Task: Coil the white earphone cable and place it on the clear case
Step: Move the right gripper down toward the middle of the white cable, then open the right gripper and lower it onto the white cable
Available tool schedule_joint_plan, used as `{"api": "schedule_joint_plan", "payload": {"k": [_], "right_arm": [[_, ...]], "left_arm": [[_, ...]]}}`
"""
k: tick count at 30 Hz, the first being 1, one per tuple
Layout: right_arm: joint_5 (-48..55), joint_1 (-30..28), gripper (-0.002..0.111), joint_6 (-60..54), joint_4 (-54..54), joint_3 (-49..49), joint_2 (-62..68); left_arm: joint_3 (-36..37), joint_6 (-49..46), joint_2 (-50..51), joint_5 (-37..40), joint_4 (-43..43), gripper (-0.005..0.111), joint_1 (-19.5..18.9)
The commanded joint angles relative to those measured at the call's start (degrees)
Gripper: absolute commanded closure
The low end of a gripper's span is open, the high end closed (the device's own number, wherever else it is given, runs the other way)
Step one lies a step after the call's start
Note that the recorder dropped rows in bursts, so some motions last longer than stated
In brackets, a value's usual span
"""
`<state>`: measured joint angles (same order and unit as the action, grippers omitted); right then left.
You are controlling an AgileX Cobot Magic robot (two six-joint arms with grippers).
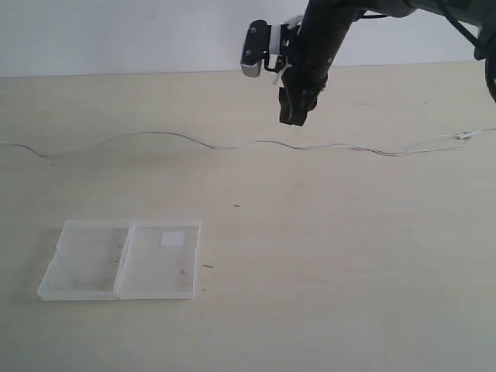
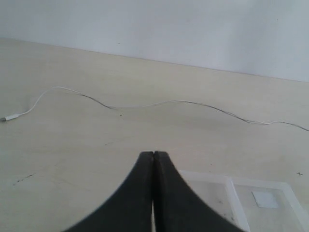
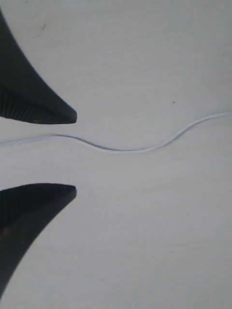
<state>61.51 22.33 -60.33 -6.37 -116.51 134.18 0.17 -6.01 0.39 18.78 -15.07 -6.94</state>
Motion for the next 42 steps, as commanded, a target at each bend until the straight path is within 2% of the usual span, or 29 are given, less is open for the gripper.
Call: {"api": "schedule_joint_plan", "payload": {"k": [1, 9, 18, 26, 29, 35, 42], "right_arm": [[-1.7, 4.0, 0.068, -2.2, -0.7, -1.1, 1.5], [-4.2, 8.7, 0.068, -0.6, 3.0, -4.3, 6.6], [-5.2, 8.7, 0.068, 0.5, 3.7, -6.8, 9.0], [-9.1, 8.6, 0.068, 7.0, 6.8, -6.9, 10.5], [-9.4, 8.3, 0.072, 10.1, 6.4, -6.9, 10.1], [-9.6, 8.0, 0.074, 7.9, 5.0, -6.9, 9.8], [-18.2, 8.0, 0.074, 10.3, 4.7, -6.9, 10.2]], "left_arm": [[-0.2, 0.3, -0.4, -0.7, -0.5, 0.107, -0.1], [-0.2, 0.3, -0.4, -0.7, -0.5, 0.107, -0.1], [-0.2, 0.3, -0.4, -0.7, -0.5, 0.107, -0.1], [-0.2, 0.3, -0.4, -0.7, -0.5, 0.107, -0.1], [-0.2, 0.3, -0.4, -0.7, -0.5, 0.107, -0.1], [-0.2, 0.3, -0.4, -0.7, -0.5, 0.107, -0.1], [-0.2, 0.3, -0.4, -0.7, -0.5, 0.107, -0.1]]}}
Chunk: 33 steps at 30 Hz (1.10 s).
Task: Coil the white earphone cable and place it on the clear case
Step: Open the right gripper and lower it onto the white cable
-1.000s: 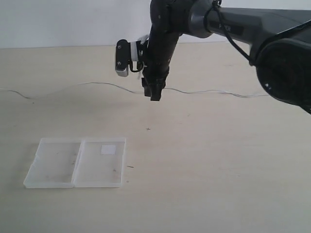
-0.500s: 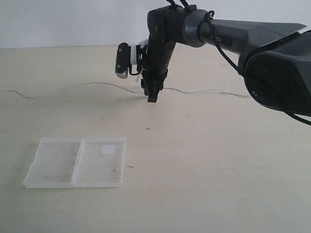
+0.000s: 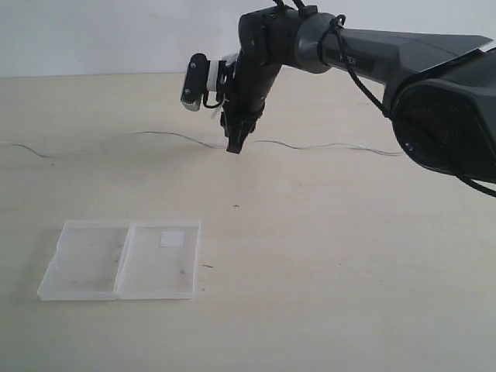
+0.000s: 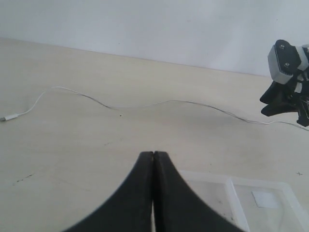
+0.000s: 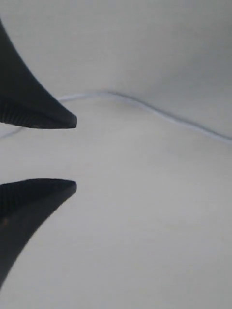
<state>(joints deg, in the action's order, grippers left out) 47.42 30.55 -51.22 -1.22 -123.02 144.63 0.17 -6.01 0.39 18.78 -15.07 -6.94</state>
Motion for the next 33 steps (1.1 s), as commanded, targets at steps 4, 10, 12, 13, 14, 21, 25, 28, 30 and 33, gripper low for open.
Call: {"api": "schedule_joint_plan", "payload": {"k": [4, 10, 12, 13, 14, 21, 25, 28, 30, 33], "right_arm": [[-3.8, -0.2, 0.074, 2.2, -0.2, -0.4, 1.3], [0.0, -0.2, 0.074, 3.1, -0.2, -0.4, 2.1], [3.2, -0.2, 0.074, 3.0, -0.2, -0.4, 2.1], [4.3, -0.2, 0.074, 3.0, -0.2, -0.4, 2.1], [6.9, -0.2, 0.074, 1.8, -0.7, -0.4, 2.1], [13.7, 0.0, 0.074, -1.5, -7.4, -0.4, 0.8], [9.1, 0.0, 0.074, -2.0, -3.3, -0.7, -1.4], [3.1, 0.0, 0.074, 2.7, 0.6, -0.7, -2.3], [2.1, 0.0, 0.074, 4.7, 2.0, -0.7, -2.8], [6.1, 0.0, 0.074, 4.9, 2.2, -0.7, -3.2]], "left_arm": [[-0.2, 0.3, -0.4, -0.7, -0.5, 0.107, -0.1], [-0.2, 0.3, -0.4, -0.7, -0.5, 0.107, -0.1], [-0.2, 0.3, -0.4, -0.7, -0.5, 0.107, -0.1], [-0.2, 0.3, -0.4, -0.7, -0.5, 0.107, -0.1], [-0.2, 0.3, -0.4, -0.7, -0.5, 0.107, -0.1], [-0.2, 0.3, -0.4, -0.7, -0.5, 0.107, -0.1], [-0.2, 0.3, -0.4, -0.7, -0.5, 0.107, -0.1], [-0.2, 0.3, -0.4, -0.7, -0.5, 0.107, -0.1], [-0.2, 0.3, -0.4, -0.7, -0.5, 0.107, -0.1], [-0.2, 0.3, -0.4, -0.7, -0.5, 0.107, -0.1]]}}
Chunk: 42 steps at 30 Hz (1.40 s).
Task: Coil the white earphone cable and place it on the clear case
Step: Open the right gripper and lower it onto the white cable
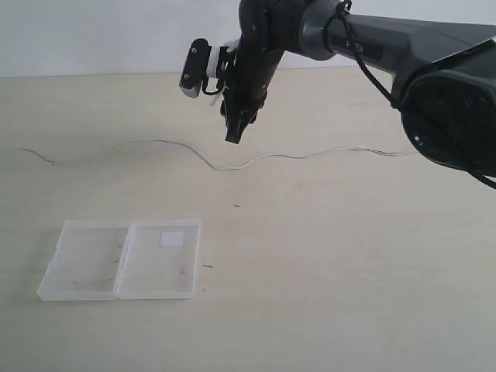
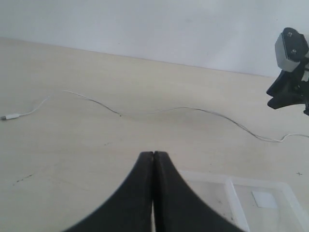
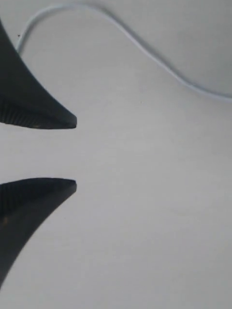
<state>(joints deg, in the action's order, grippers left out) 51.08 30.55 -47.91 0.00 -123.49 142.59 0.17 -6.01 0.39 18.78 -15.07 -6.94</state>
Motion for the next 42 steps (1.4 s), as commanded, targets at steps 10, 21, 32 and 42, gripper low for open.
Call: {"api": "schedule_joint_plan", "payload": {"k": [10, 21, 32, 42], "right_arm": [[12.8, 0.0, 0.062, -11.6, -13.1, -0.2, -1.1], [14.0, 0.8, 0.061, -7.5, -4.9, -0.2, -0.2], [15.4, 0.8, 0.061, -11.9, -5.9, -0.2, 1.5], [15.1, 0.8, 0.062, -14.9, -6.6, -0.2, 1.6]], "left_arm": [[-0.2, 0.3, -0.4, -0.7, -0.5, 0.107, -0.1], [-0.2, 0.3, -0.4, -0.7, -0.5, 0.107, -0.1], [-0.2, 0.3, -0.4, -0.7, -0.5, 0.107, -0.1], [-0.2, 0.3, -0.4, -0.7, -0.5, 0.107, -0.1]]}}
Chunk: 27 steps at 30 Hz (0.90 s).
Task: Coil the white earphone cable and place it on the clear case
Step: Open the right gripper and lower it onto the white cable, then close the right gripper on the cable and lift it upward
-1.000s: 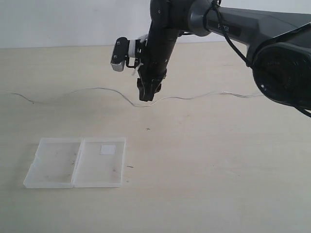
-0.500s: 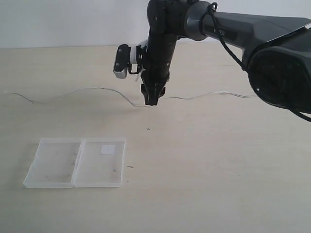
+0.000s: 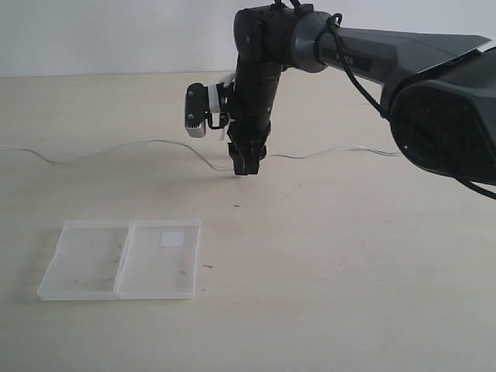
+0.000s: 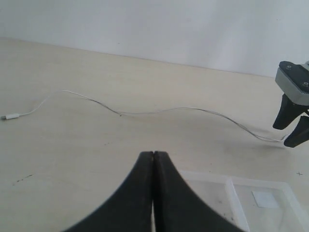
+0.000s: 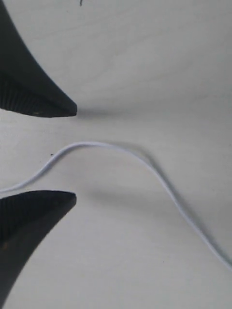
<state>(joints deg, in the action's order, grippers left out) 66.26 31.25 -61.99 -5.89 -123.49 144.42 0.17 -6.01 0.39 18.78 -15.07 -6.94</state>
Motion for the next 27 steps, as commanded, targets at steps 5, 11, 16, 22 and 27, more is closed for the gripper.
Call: {"api": "schedule_joint_plan", "payload": {"k": [5, 11, 16, 22, 27], "right_arm": [[0.2, 0.1, 0.064, -0.8, -1.1, -0.2, 0.4], [-0.4, 1.3, 0.066, 0.7, 1.3, -0.2, 1.6], [-0.8, 2.4, 0.075, 0.7, 1.9, -0.2, 1.6], [-0.7, 2.4, 0.09, 0.7, 1.9, -0.2, 1.7], [-0.9, 2.4, 0.108, 0.7, 3.4, -0.2, 3.5]], "left_arm": [[-0.2, 0.3, -0.4, -0.7, -0.5, 0.107, -0.1], [-0.2, 0.3, -0.4, -0.7, -0.5, 0.107, -0.1], [-0.2, 0.3, -0.4, -0.7, -0.5, 0.107, -0.1], [-0.2, 0.3, -0.4, -0.7, -0.5, 0.107, -0.1], [-0.2, 0.3, -0.4, -0.7, -0.5, 0.107, -0.1]]}}
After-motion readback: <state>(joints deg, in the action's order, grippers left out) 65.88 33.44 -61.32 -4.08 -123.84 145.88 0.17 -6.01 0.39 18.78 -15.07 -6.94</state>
